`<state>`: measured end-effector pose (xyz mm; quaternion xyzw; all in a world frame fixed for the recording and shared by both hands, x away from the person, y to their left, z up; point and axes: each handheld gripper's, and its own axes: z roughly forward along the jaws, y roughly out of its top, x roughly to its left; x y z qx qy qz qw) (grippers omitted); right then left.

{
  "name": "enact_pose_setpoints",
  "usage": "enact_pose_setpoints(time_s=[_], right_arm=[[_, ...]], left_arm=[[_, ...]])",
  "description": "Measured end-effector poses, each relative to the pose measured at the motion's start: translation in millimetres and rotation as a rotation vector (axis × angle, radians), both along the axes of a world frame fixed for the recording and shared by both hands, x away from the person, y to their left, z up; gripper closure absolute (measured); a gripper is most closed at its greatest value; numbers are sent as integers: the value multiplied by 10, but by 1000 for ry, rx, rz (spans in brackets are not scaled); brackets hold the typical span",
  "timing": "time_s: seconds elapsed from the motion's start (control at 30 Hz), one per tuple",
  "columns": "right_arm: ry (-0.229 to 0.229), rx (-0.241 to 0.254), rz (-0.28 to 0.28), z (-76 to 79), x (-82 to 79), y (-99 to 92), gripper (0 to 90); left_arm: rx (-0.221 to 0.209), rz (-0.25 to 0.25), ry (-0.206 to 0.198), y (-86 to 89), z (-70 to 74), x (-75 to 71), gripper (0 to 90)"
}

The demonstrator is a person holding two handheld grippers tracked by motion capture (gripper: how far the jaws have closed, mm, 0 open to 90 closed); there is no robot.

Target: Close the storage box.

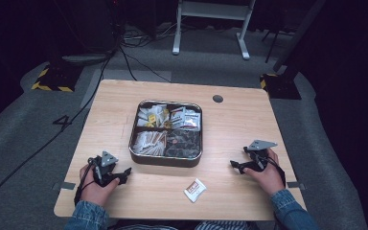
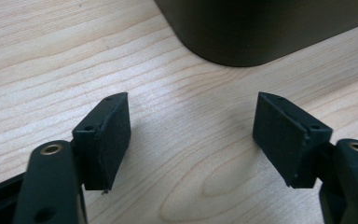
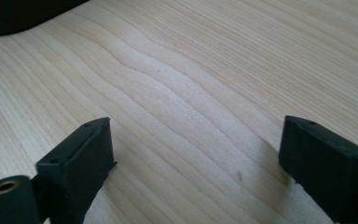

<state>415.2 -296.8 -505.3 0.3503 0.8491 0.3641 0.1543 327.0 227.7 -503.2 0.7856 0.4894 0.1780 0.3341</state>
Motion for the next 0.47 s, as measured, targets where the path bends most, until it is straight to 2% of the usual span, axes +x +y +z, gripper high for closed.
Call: enact_pose_setpoints(time_s=[0.07, 0.2, 0.47], right_arm=[[3, -8, 9, -3, 0, 14, 56], [6, -10, 16, -6, 3, 21, 45], [6, -9, 16, -6, 4, 21, 44]], left_arm=[[2, -4, -9, -1, -13, 5, 254], [17, -9, -3, -13, -13, 13, 202], [18, -5, -4, -16, -16, 18, 191]])
